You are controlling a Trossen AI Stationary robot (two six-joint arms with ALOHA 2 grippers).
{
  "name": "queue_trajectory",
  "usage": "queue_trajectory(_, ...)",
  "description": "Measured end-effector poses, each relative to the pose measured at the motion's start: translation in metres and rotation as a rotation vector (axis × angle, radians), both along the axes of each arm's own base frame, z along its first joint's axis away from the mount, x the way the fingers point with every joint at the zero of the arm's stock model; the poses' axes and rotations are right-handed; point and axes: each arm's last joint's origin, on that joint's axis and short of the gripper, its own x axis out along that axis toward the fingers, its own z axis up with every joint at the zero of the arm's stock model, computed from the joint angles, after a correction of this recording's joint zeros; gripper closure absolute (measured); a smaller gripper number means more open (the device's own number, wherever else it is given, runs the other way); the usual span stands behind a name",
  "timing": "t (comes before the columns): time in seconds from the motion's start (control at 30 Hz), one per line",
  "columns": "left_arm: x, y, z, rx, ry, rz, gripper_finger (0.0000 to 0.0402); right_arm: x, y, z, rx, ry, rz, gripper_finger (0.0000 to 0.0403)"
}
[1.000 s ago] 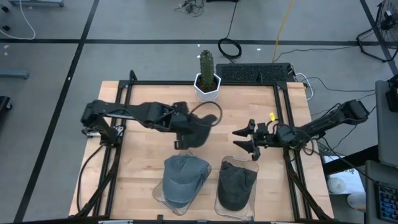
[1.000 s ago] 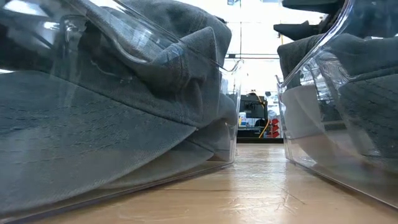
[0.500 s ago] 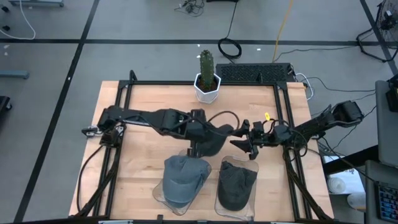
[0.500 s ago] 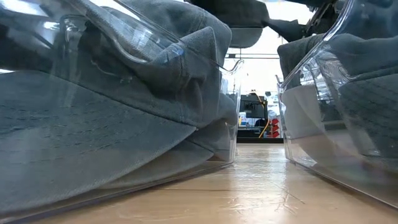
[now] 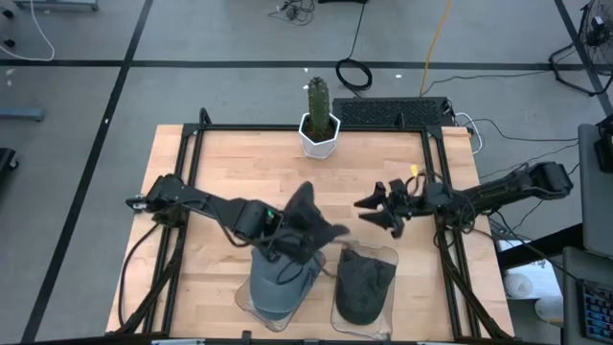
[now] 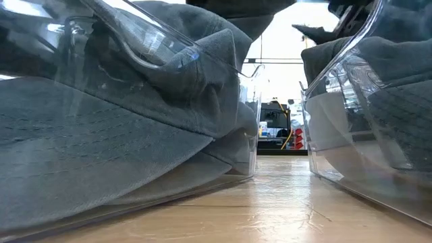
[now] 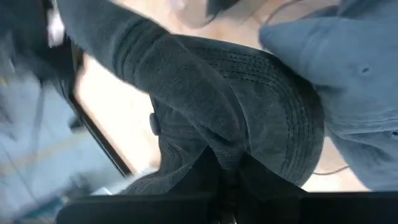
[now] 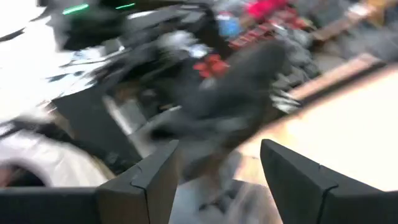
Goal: Pick & Place hat
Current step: Put the black cap into the right transparent bin
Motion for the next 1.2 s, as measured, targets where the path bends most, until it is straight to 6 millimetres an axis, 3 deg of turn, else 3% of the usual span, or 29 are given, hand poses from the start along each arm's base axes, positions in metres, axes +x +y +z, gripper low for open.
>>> queue_trajectory(0.13,0.003,-0.014,0.0,0.047,-0.027,-0.13,0.0391,0.01,-0.015,0.009,0.103,0.128,0.066,0.0196)
queue_trajectory(0.37,0.014,-0.013,-0.007,0.101,-0.049,-0.14,0.0389,0.043,-0.013,0.034,0.125,0.162,0.258,0.0199)
queue_trajectory(0.5,0.014,-0.015,-0.008,0.115,-0.05,-0.153,0.0388,0.06,-0.013,0.029,0.126,0.212,0.273,0.0199)
queue_trajectory(0.67,0.011,-0.021,-0.007,0.19,-0.064,-0.145,0.0393,0.066,-0.017,0.018,0.093,0.257,0.252,0.02)
queue_trajectory(0.9,0.011,-0.025,-0.005,0.154,-0.075,-0.177,0.0394,0.077,-0.015,0.028,0.104,0.126,0.271,0.02)
queue_trajectory(1.1,0.016,-0.023,-0.002,0.188,-0.126,-0.184,0.039,0.099,-0.01,0.019,0.092,0.193,0.313,0.02)
queue_trajectory(1.2,0.016,-0.021,-0.002,0.182,-0.121,-0.164,0.0394,0.102,-0.005,0.021,0.09,0.137,0.383,0.02)
